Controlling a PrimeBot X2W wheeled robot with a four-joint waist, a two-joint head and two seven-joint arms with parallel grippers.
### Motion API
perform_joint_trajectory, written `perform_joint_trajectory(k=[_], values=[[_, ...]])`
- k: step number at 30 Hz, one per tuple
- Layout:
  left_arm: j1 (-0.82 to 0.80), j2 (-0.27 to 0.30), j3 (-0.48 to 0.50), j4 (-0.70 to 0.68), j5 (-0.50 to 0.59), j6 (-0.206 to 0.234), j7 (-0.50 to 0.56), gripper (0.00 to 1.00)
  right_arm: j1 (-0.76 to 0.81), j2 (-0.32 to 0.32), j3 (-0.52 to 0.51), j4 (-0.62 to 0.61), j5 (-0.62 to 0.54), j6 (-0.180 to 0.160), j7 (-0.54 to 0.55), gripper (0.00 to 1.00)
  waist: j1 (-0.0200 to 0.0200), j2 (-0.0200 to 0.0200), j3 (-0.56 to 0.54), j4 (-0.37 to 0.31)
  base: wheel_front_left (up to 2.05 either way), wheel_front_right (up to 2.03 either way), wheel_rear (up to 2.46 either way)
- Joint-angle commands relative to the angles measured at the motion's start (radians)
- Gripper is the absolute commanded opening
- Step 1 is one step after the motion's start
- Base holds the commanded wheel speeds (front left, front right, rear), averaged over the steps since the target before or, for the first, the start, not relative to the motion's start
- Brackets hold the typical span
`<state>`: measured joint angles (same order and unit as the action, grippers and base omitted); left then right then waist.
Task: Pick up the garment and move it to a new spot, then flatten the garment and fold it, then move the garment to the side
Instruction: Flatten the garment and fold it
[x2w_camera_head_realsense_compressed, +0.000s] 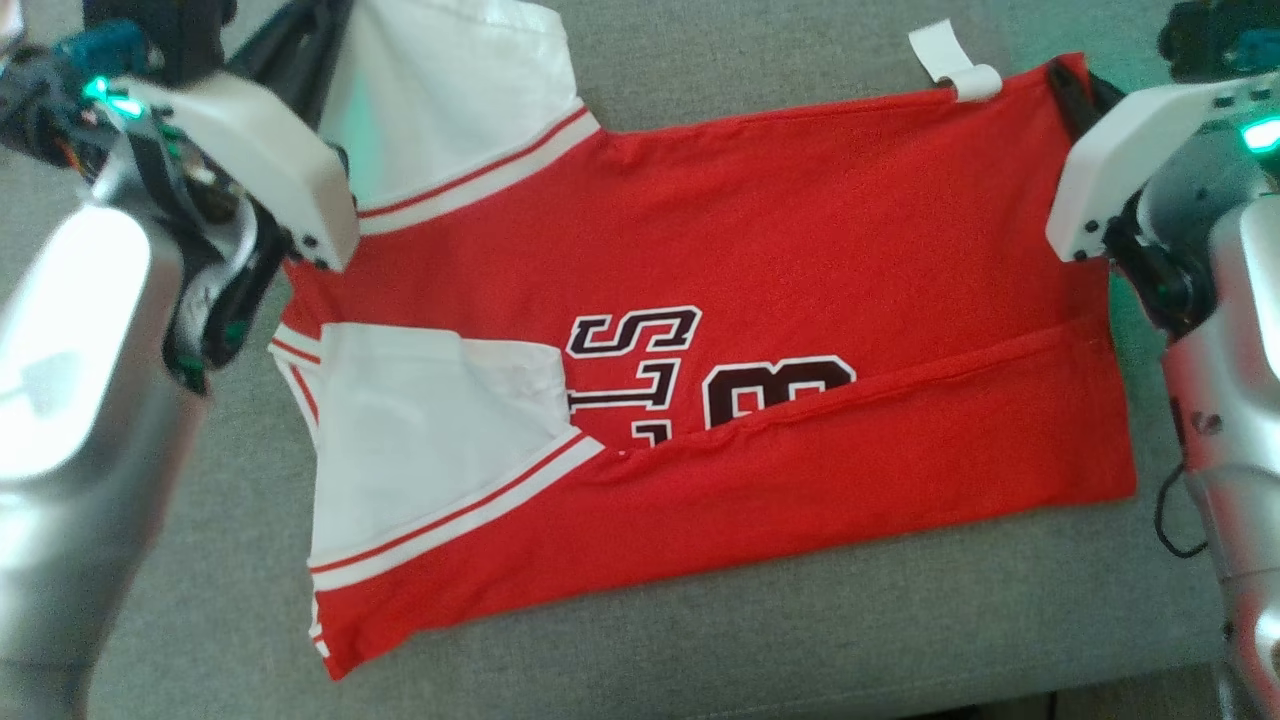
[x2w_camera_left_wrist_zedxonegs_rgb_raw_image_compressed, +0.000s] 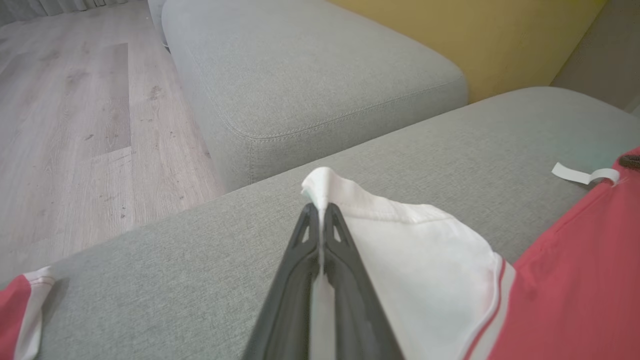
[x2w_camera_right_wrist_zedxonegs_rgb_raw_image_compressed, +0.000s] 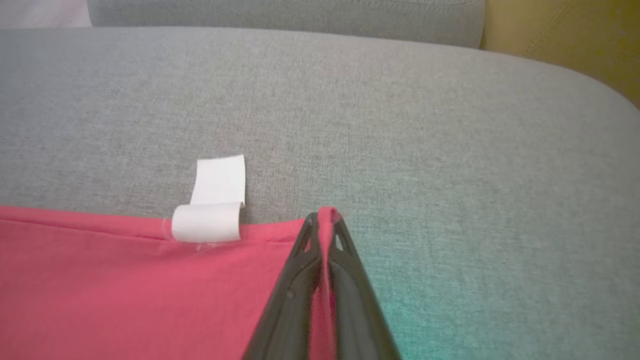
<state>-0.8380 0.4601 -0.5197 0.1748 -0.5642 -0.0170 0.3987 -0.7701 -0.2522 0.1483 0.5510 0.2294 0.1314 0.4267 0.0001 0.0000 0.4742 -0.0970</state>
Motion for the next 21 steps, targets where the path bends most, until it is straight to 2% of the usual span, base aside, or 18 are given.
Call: perform_joint_trajectory(k=[1, 7, 11, 16, 21], values=[[0.009, 0.034, 0.045, -0.05, -0.01, 0.012, -0.017, 0.0, 0.005, -0.02, 0.008, -0.033, 0.015, -0.001, -0.026, 0.0, -0.0001, 0.0, -0.023, 0.006, 0.0, 0.0, 0.0], [0.124, 0.028, 0.057, -0.127, -0.039, 0.037, -0.071, 0.0, 0.097, -0.044, 0.008, -0.068, 0.034, -0.001, -0.078, 0.0, -0.0001, 0.0, -0.083, 0.024, 0.0, 0.0, 0.0], [0.3, 0.032, 0.059, -0.219, -0.051, 0.079, -0.139, 0.0, 0.233, -0.056, -0.029, -0.135, 0.036, -0.001, -0.125, 0.0, -0.0001, 0.0, -0.157, 0.05, 0.0, 0.0, 0.0], [0.491, 0.017, 0.041, -0.273, -0.067, 0.123, -0.202, 0.0, 0.375, -0.033, -0.092, -0.219, 0.02, -0.001, -0.139, 0.0, -0.0001, 0.0, -0.219, 0.071, 0.0, 0.0, 0.0], [0.637, -0.033, 0.002, -0.261, -0.077, 0.154, -0.27, 0.0, 0.509, 0.025, -0.155, -0.319, -0.014, -0.001, -0.121, 0.0, -0.0001, 0.0, -0.259, 0.084, 0.0, 0.0, 0.0]])
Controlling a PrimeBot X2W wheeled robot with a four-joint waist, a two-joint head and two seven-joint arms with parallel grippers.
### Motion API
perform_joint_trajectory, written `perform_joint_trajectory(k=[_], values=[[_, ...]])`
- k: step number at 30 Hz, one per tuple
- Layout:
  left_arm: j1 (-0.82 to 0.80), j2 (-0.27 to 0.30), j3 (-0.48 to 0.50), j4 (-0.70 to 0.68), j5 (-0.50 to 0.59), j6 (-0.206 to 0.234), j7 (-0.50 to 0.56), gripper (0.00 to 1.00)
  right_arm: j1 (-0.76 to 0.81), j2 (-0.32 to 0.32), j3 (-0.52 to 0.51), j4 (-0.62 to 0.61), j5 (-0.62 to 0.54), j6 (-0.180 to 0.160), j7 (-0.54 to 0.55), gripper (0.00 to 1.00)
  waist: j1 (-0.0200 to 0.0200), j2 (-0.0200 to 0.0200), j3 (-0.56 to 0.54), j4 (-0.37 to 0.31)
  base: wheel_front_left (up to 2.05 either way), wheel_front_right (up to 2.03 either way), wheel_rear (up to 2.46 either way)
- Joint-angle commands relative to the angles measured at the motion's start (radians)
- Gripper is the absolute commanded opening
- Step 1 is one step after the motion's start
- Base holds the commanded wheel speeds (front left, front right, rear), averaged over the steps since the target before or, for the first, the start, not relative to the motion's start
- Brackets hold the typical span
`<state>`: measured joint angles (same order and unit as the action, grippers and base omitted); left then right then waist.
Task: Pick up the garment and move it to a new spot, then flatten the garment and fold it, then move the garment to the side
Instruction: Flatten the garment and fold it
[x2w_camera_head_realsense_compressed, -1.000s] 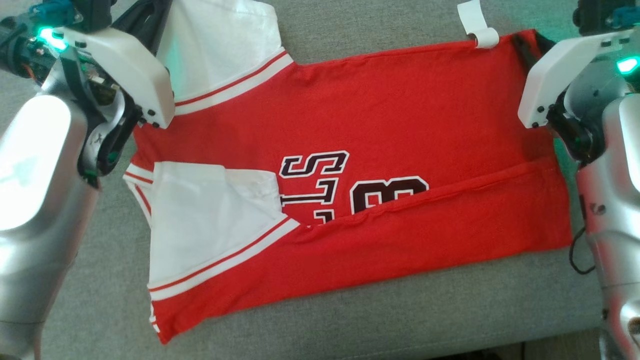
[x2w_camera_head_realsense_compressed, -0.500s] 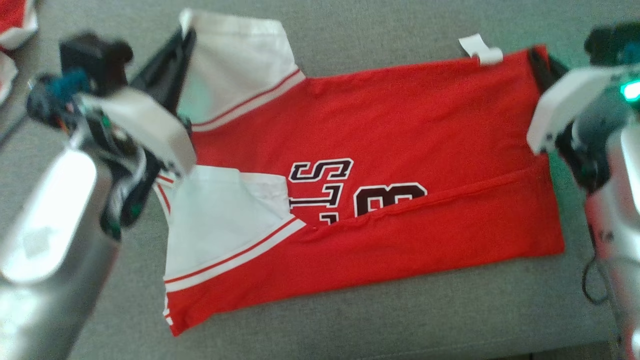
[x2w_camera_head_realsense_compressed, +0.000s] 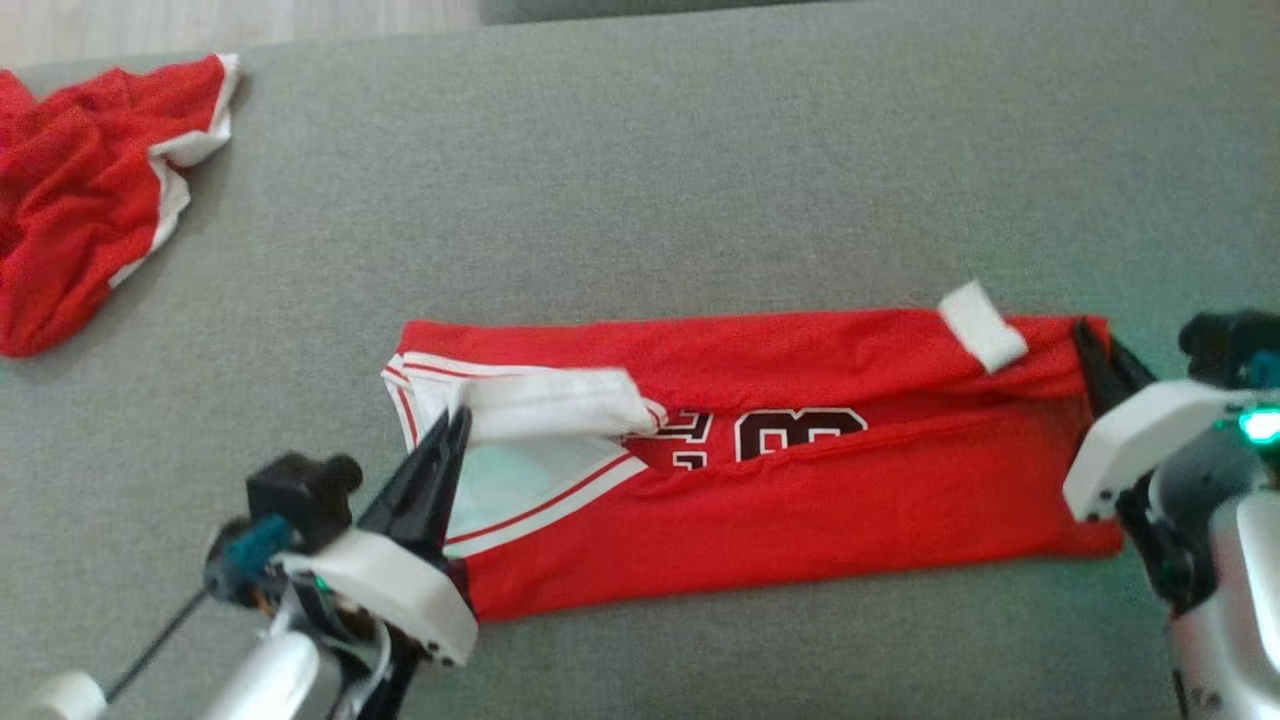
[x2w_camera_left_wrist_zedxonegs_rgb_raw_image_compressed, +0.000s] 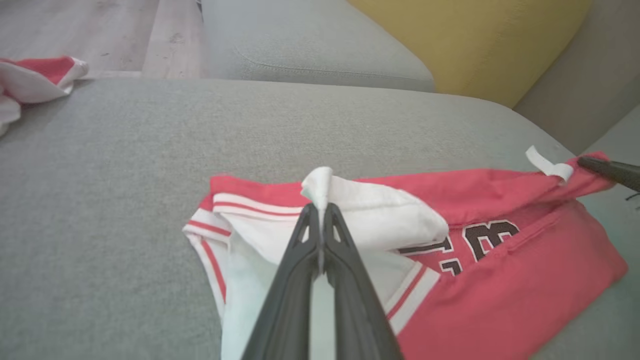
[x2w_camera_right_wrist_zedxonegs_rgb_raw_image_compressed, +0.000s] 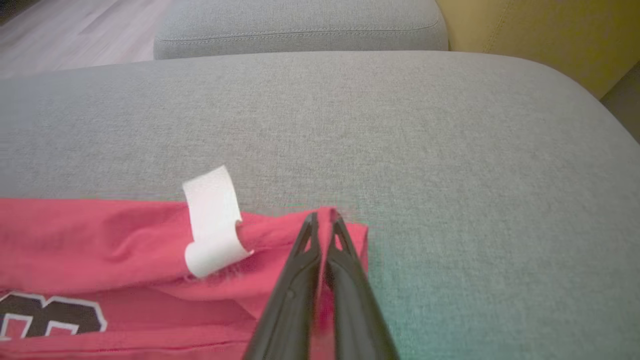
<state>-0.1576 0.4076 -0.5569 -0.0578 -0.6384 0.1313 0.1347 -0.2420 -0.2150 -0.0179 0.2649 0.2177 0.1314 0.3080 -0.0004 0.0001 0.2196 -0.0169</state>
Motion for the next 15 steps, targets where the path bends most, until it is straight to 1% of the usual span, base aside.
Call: perform_joint_trajectory(k=[1, 4, 5, 6, 7, 8, 9, 10, 11, 12, 15], values=[[-0.029, 0.011, 0.035, -0.022, -0.005, 0.008, -0.017, 0.0, -0.001, -0.006, 0.004, -0.047, -0.008, -0.001, 0.001, 0.0, 0.0004, -0.0001, -0.008, 0.004, 0.0, 0.0, 0.0], [0.006, -0.007, 0.031, 0.008, -0.01, 0.015, -0.049, 0.0, 0.043, 0.015, -0.008, -0.079, -0.022, -0.001, 0.014, 0.0, 0.0004, -0.0001, -0.019, 0.0, 0.0, 0.0, 0.0], [0.015, -0.011, 0.029, 0.019, -0.011, 0.016, -0.058, 0.0, 0.054, 0.02, -0.012, -0.087, -0.027, -0.001, 0.014, 0.16, 0.0004, -0.0001, -0.023, -0.001, 0.0, 0.0, 0.0], [0.025, -0.015, 0.028, 0.03, -0.013, 0.016, -0.068, 0.0, 0.064, 0.025, -0.016, -0.093, -0.034, -0.001, 0.014, 0.39, 0.0004, -0.0001, -0.028, -0.003, 0.0, 0.0, 0.0], [0.035, -0.019, 0.027, 0.041, -0.016, 0.016, -0.076, 0.0, 0.071, 0.032, -0.024, -0.099, -0.042, -0.001, 0.012, 0.68, 0.0004, -0.0001, -0.032, -0.005, 0.0, 0.0, 0.0], [0.045, -0.023, 0.028, 0.05, -0.021, 0.017, -0.085, 0.0, 0.077, 0.041, -0.036, -0.105, -0.047, -0.001, 0.006, 1.0, 0.0004, -0.0001, -0.036, -0.007, 0.0, 0.0, 0.0], [0.055, -0.026, 0.029, 0.058, -0.024, 0.016, -0.096, 0.0, 0.084, 0.051, -0.047, -0.109, -0.052, -0.001, 0.002, 1.0, 0.0004, -0.0001, -0.04, -0.008, 0.0, 0.0, 0.0], [0.064, -0.028, 0.029, 0.066, -0.024, 0.015, -0.107, 0.29, 0.091, 0.057, -0.056, -0.112, -0.058, -0.001, -0.001, 1.0, 0.0004, -0.0001, -0.045, -0.008, 0.0, 0.0, 0.0], [0.072, -0.029, 0.027, 0.074, -0.022, 0.015, -0.118, 0.86, 0.099, 0.064, -0.066, -0.116, -0.064, -0.001, -0.005, 1.0, 0.0004, -0.0001, -0.05, -0.008, 0.0, 0.0, 0.0], [0.081, -0.032, 0.027, 0.081, -0.022, 0.017, -0.128, 1.0, 0.107, 0.071, -0.077, -0.121, -0.071, -0.001, -0.01, 1.0, 0.0004, -0.0001, -0.053, -0.007, 0.0, 0.0, 0.0], [0.103, -0.047, 0.039, 0.097, -0.027, 0.033, -0.165, 1.0, 0.131, 0.086, -0.102, -0.133, -0.086, -0.001, -0.024, 1.0, 0.0004, -0.0001, -0.067, -0.005, 0.0, 0.0, 0.0]])
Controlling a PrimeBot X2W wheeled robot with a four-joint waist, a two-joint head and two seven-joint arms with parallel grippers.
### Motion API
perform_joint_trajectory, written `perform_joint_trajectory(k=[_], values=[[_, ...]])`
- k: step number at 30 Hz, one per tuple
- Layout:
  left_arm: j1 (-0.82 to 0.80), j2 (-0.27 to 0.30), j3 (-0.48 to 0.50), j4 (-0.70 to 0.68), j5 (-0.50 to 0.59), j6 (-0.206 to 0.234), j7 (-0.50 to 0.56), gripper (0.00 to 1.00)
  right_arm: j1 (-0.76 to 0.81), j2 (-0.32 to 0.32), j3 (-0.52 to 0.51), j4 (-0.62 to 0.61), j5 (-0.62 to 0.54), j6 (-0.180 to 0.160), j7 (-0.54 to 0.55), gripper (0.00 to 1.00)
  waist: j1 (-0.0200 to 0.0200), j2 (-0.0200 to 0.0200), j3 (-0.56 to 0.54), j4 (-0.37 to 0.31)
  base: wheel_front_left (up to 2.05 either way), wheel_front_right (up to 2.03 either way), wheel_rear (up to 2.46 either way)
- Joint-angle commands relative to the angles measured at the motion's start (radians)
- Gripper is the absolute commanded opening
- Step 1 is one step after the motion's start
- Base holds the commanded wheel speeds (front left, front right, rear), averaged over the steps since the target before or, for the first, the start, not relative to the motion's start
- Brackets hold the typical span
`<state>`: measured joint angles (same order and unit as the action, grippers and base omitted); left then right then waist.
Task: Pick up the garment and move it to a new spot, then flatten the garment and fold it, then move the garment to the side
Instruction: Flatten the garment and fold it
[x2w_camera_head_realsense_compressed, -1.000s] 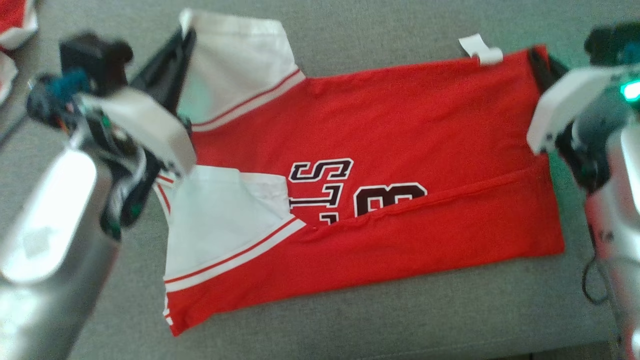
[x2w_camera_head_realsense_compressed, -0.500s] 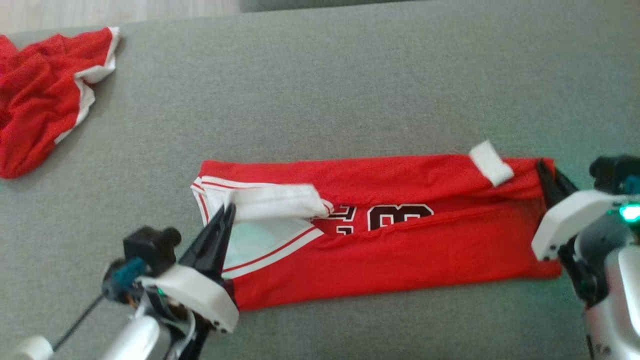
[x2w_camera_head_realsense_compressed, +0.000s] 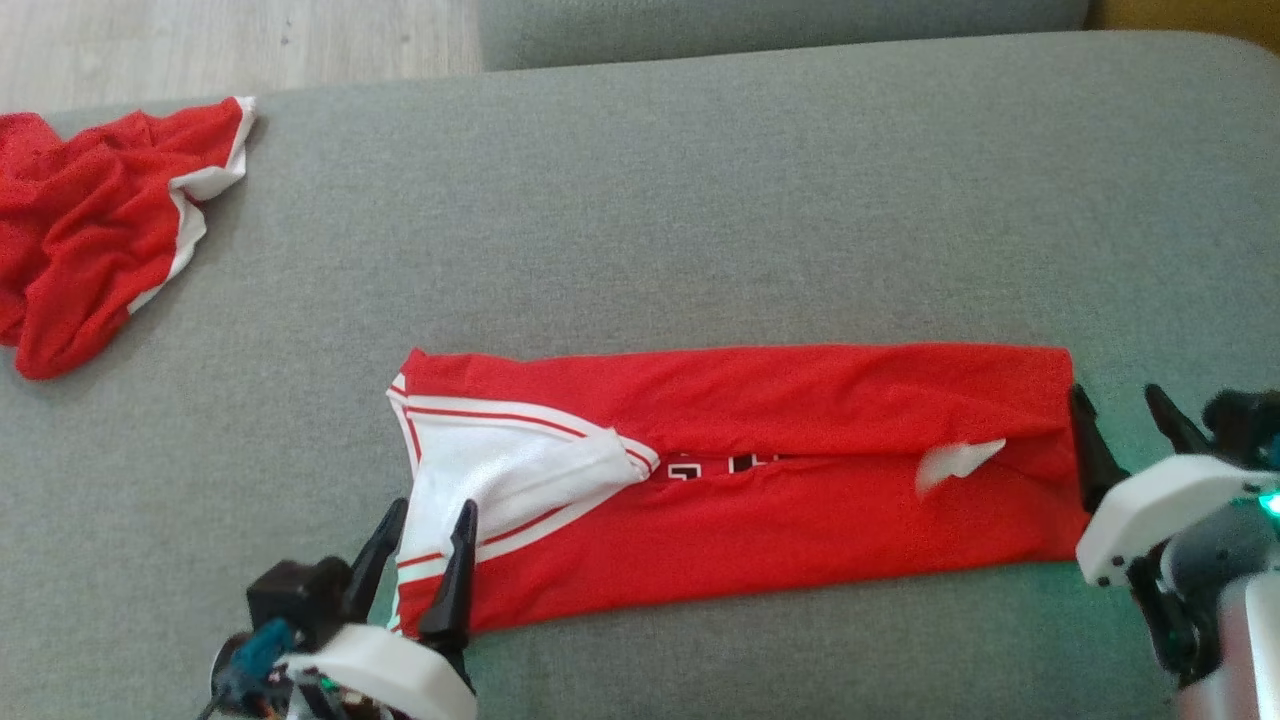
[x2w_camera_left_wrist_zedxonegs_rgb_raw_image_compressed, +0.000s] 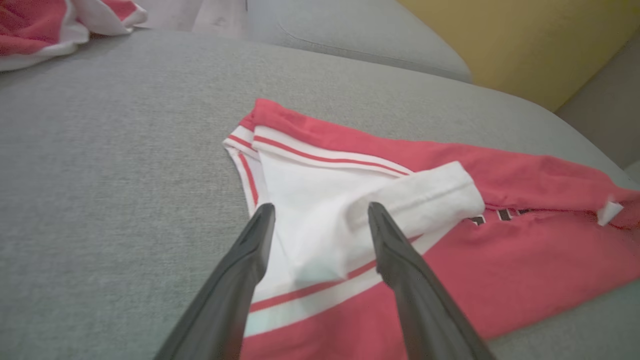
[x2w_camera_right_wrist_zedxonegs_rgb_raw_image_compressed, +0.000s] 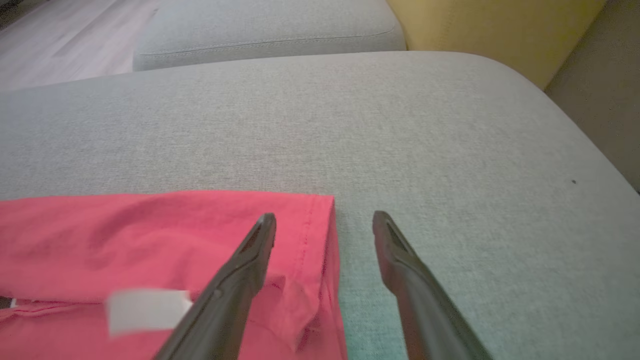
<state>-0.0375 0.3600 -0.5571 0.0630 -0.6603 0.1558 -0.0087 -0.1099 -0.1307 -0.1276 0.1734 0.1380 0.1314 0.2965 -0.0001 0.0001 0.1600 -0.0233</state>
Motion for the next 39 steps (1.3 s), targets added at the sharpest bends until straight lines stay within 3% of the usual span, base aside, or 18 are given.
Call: perform_joint_trajectory(k=[1, 8, 14, 26, 36, 37, 38, 39], values=[[-0.009, -0.004, 0.047, -0.02, -0.007, 0.017, -0.037, 1.0, 0.008, 0.009, -0.002, -0.048, -0.009, -0.001, -0.017, 1.0, 0.0001, -0.0001, -0.012, 0.003, 0.0, 0.0, 0.0], [0.039, -0.012, 0.111, -0.031, -0.004, 0.079, -0.139, 1.0, 0.058, 0.047, -0.048, -0.092, -0.031, -0.001, -0.016, 1.0, 0.0001, -0.0001, -0.037, 0.018, 0.0, 0.0, 0.0], [0.054, -0.006, 0.131, -0.066, 0.012, 0.115, -0.165, 1.0, 0.051, 0.052, -0.037, -0.075, -0.043, -0.001, 0.042, 1.0, 0.0001, -0.0001, -0.039, 0.039, 0.0, 0.0, 0.0], [0.046, 0.004, 0.122, -0.148, 0.043, 0.156, -0.152, 1.0, -0.062, -0.05, -0.024, 0.055, -0.027, -0.001, 0.258, 1.0, 0.0001, -0.0001, -0.003, 0.101, 0.0, 0.0, 0.0], [0.033, 0.012, 0.126, -0.175, 0.051, 0.168, -0.152, 1.0, -0.131, -0.068, -0.019, 0.133, 0.084, -0.001, 0.414, 1.0, 0.0001, -0.0001, 0.029, 0.11, 0.0, 0.0, 0.0], [0.031, 0.013, 0.126, -0.178, 0.052, 0.17, -0.151, 1.0, -0.138, -0.068, -0.015, 0.14, 0.096, -0.001, 0.427, 0.85, 0.0001, -0.0001, 0.031, 0.109, 0.0, 0.0, 0.0], [0.03, 0.014, 0.126, -0.182, 0.053, 0.171, -0.151, 1.0, -0.143, -0.07, -0.009, 0.144, 0.106, -0.001, 0.438, 0.51, 0.0001, -0.0001, 0.033, 0.109, 0.0, 0.0, 0.0], [0.029, 0.015, 0.126, -0.184, 0.054, 0.172, -0.15, 1.0, -0.147, -0.073, -0.003, 0.145, 0.113, -0.001, 0.445, 0.36, 0.0001, -0.0001, 0.035, 0.108, 0.0, 0.0, 0.0]])
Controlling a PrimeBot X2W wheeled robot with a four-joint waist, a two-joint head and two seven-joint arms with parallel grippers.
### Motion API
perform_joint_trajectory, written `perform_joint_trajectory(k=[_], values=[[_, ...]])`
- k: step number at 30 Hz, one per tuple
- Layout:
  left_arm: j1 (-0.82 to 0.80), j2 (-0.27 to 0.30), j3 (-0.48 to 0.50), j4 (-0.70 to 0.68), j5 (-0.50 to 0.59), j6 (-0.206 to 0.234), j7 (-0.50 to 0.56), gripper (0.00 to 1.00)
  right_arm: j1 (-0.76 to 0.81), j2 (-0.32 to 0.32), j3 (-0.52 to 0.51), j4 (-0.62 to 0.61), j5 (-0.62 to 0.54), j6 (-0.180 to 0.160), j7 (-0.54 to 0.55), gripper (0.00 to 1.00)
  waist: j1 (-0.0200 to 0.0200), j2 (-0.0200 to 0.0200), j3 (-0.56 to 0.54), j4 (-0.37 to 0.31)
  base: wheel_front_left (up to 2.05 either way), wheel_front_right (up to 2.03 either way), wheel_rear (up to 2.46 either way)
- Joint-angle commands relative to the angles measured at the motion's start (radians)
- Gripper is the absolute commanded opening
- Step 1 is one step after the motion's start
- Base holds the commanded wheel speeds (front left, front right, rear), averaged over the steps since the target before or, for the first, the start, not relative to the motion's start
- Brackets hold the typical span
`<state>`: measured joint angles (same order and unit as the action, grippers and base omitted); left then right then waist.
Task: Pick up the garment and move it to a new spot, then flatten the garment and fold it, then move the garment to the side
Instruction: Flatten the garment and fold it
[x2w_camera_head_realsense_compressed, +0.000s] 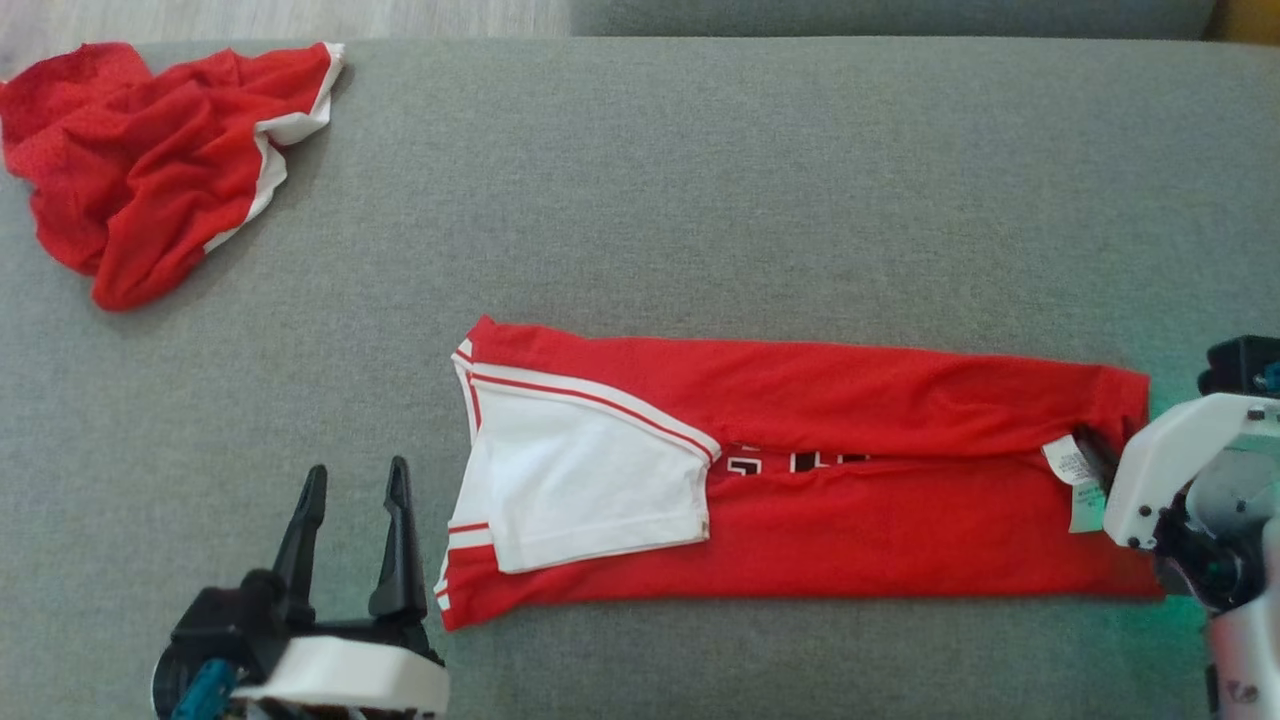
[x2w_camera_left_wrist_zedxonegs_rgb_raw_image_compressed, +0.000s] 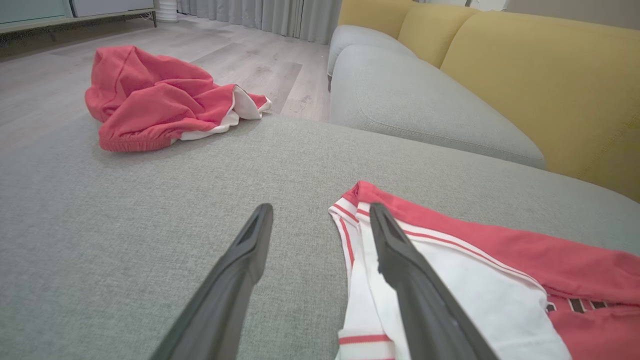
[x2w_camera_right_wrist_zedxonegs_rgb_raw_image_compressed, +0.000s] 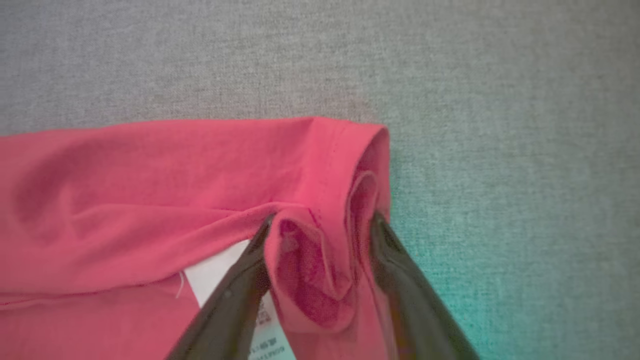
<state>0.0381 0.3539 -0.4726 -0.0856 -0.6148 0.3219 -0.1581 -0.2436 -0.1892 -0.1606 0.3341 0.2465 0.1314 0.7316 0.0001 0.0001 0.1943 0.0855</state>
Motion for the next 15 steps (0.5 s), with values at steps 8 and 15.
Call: perform_joint_trajectory(k=[8, 15], values=[[-0.051, 0.024, 0.035, -0.037, 0.011, 0.01, 0.002, 1.0, -0.022, -0.046, 0.047, -0.041, 0.031, -0.001, -0.034, 0.0, -0.0001, -0.0001, -0.004, -0.019, 0.0, 0.0, 0.0], [-0.051, 0.022, 0.024, -0.032, 0.011, 0.005, 0.001, 1.0, 0.0, -0.085, 0.001, -0.097, 0.046, -0.001, -0.067, 0.0, -0.0001, -0.0001, -0.036, -0.047, 0.0, 0.0, 0.0]])
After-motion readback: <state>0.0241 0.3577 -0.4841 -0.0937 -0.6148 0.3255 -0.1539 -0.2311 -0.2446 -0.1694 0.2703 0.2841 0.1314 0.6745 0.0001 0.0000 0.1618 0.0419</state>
